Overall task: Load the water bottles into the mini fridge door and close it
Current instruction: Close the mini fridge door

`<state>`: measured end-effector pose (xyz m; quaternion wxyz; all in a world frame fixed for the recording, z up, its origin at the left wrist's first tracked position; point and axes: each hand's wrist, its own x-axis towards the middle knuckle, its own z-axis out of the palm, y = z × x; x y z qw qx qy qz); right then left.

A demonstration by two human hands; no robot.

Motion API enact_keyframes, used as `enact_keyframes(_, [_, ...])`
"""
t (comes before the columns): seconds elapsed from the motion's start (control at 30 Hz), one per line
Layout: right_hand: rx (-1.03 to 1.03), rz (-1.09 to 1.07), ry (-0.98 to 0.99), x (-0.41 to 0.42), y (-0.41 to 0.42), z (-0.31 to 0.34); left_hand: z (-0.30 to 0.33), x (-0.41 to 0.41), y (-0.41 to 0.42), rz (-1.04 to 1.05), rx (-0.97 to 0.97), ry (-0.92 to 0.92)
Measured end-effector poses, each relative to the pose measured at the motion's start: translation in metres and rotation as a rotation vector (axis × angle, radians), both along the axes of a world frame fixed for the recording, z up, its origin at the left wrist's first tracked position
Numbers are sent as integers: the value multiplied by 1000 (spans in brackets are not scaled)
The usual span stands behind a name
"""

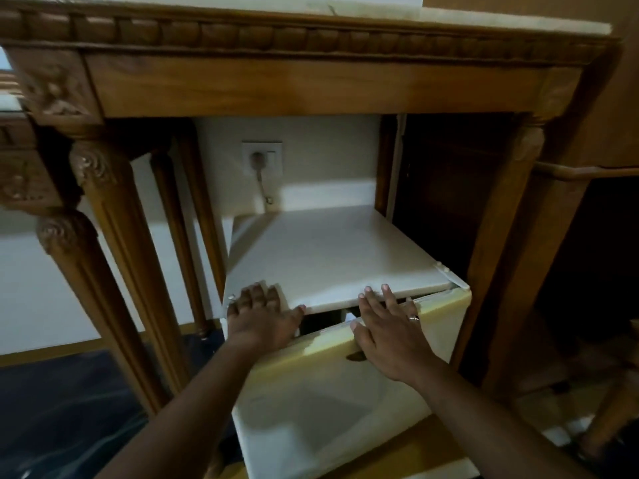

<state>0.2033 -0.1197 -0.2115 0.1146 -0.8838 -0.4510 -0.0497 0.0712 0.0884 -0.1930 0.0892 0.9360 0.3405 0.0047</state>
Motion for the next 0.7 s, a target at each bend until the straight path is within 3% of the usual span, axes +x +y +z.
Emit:
enact_keyframes(0.43, [9,-29,-103,21,37,-8,-16,14,9,0,127,-109])
enact_keyframes(0.7, [-193,11,103,8,18,28,6,-28,-12,-1,9,-145])
